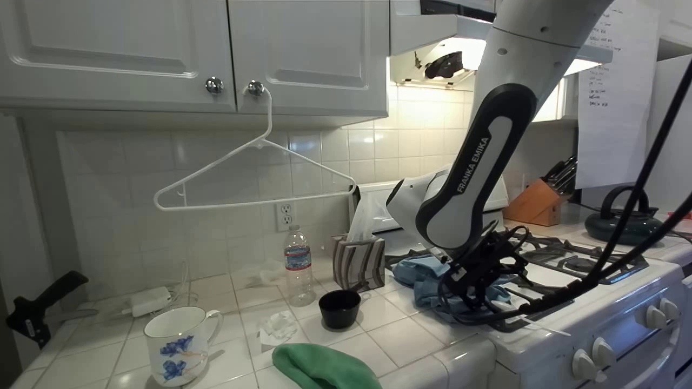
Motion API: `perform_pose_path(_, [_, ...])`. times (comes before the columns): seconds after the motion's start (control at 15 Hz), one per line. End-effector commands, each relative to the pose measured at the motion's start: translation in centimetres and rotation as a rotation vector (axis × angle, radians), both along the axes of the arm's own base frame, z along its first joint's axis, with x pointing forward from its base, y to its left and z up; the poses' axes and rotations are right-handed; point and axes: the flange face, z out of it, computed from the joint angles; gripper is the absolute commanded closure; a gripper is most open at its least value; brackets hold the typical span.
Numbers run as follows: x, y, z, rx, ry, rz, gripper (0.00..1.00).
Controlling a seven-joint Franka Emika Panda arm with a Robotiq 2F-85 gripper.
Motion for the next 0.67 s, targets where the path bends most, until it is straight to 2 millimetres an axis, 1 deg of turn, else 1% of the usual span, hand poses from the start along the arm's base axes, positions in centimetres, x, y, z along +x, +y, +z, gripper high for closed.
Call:
perform_pose_path(0.0, [0.13,-0.45,-0.03,-0.004,0.016,-0.022,0.0])
perform_pose_path(0.13, [0.22,-0.67,0.12,-0.008,0.01,-0.026,0.26])
perform_pose_path(0.4, [0.57,-0.52,0.32,-0.008,0.001,-0.023,0.54])
perform_pose_path(0.47, [0.59,-0.61,0.32,-0.009,0.001,-0.025,0.63])
perform_pose_path(0.53, [0.5,-0.8,0.32,-0.011,0.005,-0.029,0.66])
perform_pose_path(0.6, [0.36,-1.06,0.27,-0.015,0.01,-0.034,0.78])
